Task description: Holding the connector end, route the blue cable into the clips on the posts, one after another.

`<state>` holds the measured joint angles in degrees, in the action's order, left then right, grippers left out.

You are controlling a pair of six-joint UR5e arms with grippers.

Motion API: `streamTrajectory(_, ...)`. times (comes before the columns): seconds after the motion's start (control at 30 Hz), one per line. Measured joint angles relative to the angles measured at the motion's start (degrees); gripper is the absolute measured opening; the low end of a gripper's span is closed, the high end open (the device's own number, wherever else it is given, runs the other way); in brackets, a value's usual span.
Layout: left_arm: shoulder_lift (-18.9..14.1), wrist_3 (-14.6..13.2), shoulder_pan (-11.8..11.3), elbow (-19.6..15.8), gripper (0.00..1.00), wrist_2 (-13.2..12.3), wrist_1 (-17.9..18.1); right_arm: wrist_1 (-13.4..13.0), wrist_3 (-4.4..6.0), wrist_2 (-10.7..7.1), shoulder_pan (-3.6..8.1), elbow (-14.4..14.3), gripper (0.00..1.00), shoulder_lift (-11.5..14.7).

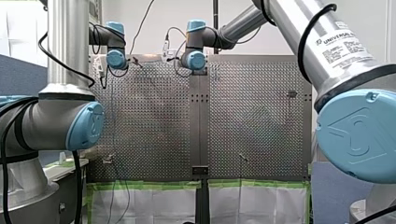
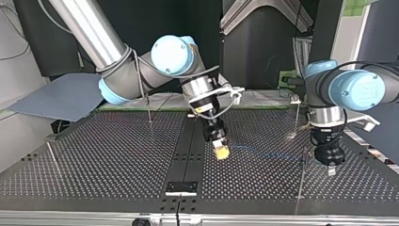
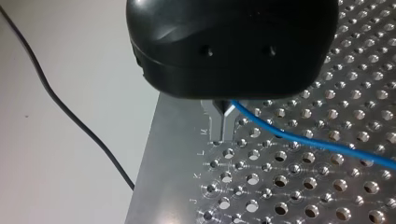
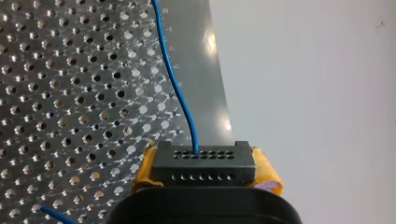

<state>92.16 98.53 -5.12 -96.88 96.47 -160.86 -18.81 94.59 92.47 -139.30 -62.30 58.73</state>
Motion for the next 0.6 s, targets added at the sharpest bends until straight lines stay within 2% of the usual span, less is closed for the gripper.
streamTrajectory(0.33,1.6,3.3,-1.5,0.0,0.00,-4.2,3.2,-0.2,0.00,-0.35,1.81,0.1,0.00,-1.1)
streamTrajectory(0.6,2.4,6.4,-2.8,0.1,0.00,-6.4,5.6,-0.3,-0.09,-1.72,3.19,0.8,0.00,-1.3)
